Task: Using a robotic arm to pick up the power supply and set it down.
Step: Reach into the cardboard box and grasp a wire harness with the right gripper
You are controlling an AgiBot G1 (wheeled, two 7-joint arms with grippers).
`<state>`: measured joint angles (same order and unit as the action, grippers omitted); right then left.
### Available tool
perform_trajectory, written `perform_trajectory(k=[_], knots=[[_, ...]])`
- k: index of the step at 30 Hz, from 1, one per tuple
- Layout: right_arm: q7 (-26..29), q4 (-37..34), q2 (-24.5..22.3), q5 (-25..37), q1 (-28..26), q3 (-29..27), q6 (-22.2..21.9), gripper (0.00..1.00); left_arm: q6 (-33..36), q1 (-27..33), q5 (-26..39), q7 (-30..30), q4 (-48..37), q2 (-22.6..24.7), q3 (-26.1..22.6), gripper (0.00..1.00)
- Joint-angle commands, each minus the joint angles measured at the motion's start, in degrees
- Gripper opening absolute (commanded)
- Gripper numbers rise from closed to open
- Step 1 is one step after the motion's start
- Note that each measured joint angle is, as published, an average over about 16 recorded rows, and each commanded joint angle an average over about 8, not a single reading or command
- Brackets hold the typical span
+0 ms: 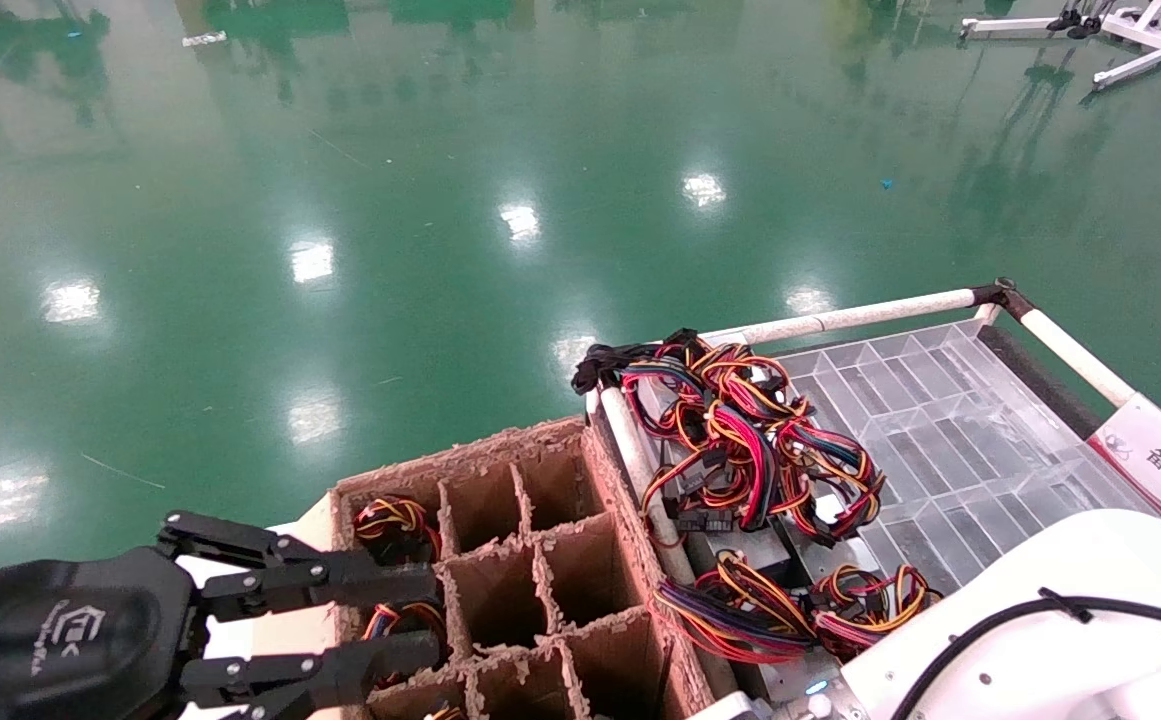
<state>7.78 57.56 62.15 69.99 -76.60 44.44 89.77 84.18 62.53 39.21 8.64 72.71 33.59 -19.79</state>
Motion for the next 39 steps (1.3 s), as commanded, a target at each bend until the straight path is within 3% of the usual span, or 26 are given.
perform_trajectory(k=[1,21,39], knots=[[-0.5,-1.2,0.4,0.4,-0.5,1.0,-0.2,0.0,0.0,0.0,0.0,0.0,0.0,0.0,0.0,1.0],[-3.3,-7.1,3.0,0.3,-2.1,2.8,-1.2,0.0,0.0,0.0,0.0,0.0,0.0,0.0,0.0,1.0],[-4.3,-8.9,2.1,-0.1,-1.9,3.8,-0.9,0.0,0.0,0.0,0.0,0.0,0.0,0.0,0.0,1.0]])
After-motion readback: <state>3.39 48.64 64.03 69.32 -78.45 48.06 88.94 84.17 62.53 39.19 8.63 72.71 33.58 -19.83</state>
